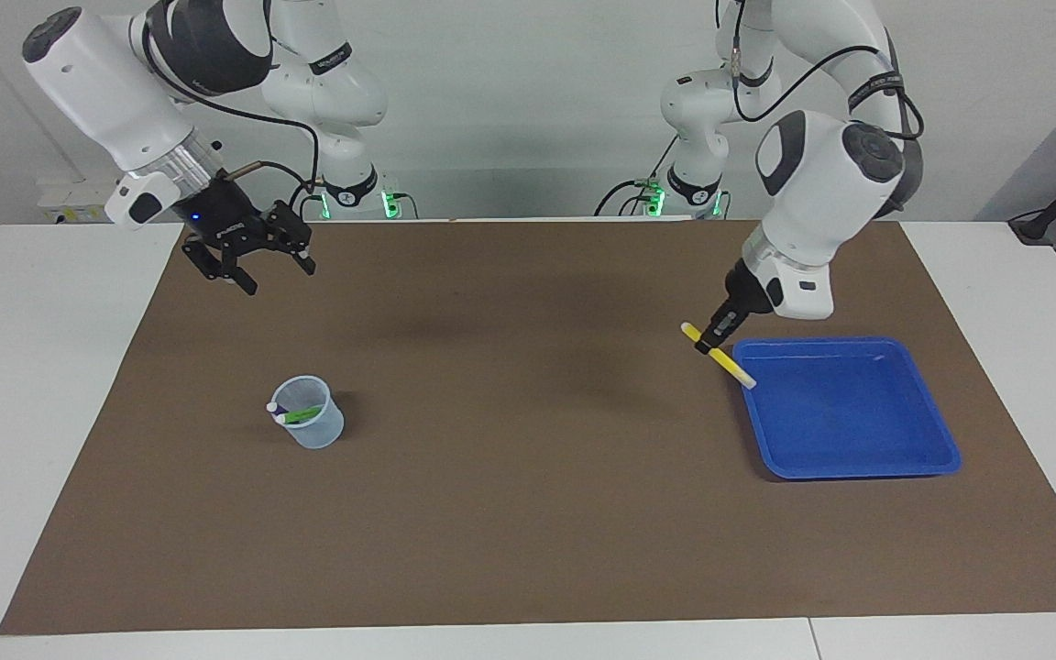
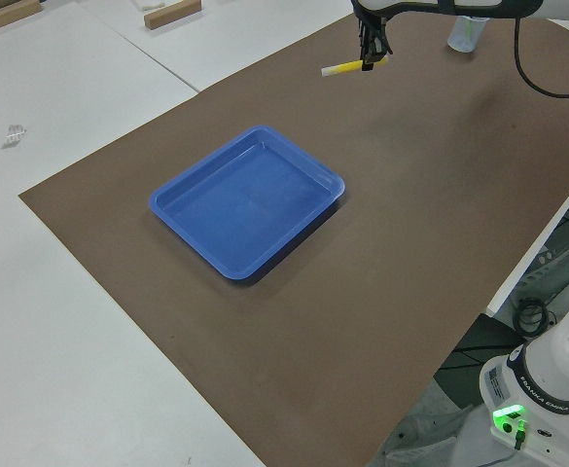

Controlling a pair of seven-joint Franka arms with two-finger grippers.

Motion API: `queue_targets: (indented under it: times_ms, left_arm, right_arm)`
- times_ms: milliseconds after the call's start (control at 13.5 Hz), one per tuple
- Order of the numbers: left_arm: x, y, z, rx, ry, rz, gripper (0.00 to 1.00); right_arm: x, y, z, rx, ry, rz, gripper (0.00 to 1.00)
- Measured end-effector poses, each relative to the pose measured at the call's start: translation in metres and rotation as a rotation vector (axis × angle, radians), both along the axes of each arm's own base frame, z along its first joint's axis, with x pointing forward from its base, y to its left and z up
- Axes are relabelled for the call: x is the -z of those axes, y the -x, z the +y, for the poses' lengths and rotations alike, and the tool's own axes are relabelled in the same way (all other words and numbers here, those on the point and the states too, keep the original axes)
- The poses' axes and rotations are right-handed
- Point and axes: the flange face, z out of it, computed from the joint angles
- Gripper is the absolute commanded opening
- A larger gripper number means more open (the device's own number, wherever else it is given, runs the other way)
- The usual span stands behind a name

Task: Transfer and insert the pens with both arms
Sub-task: 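Lift the yellow pen and move it toward the right gripper, then grasp the yellow pen's far end with the right gripper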

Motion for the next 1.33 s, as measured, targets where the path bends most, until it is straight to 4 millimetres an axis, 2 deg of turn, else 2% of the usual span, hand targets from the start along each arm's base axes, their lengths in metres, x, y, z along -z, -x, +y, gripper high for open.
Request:
queue_targets:
  times_ms: [148,295,443,665,886,1034,1181,1329]
  left_arm:
    - [-0.003,0.021,-0.050,-0.072,0.006,0.028,0.00]
    - [-0.006,0.041,-0.094,-0.134,0.023,0.029,0.00]
    - [-0.014,0.051,-0.127,-0.226,0.080,-0.015,0.00]
    - [-0.025,0.064,-0.170,-0.407,0.207,-0.065,0.00]
    - [-0.034,0.072,-0.196,-0.572,0.337,-0.077,0.00]
    - [-0.036,0.070,-0.204,-0.650,0.420,-0.087,0.00]
    - [-0.031,0.069,-0.213,-0.690,0.472,-0.086,0.00]
    - [-0.026,0.069,-0.220,-0.701,0.498,-0.082,0.00]
  right_arm:
    - [0.000,-0.005,0.029,0.021,-0.056,-0.012,1.00]
    - [0.001,-0.008,0.049,0.039,-0.123,-0.029,1.00]
    - [0.001,-0.012,0.061,0.062,-0.182,-0.050,1.00]
    - [-0.002,-0.013,0.092,0.075,-0.239,-0.079,1.00]
    - [0.000,-0.011,0.111,0.068,-0.263,-0.085,1.00]
    - [0.000,-0.009,0.120,0.055,-0.265,-0.090,1.00]
    - [0.000,-0.008,0.126,0.049,-0.265,-0.096,0.99]
    - [0.002,-0.009,0.128,0.055,-0.263,-0.106,0.95]
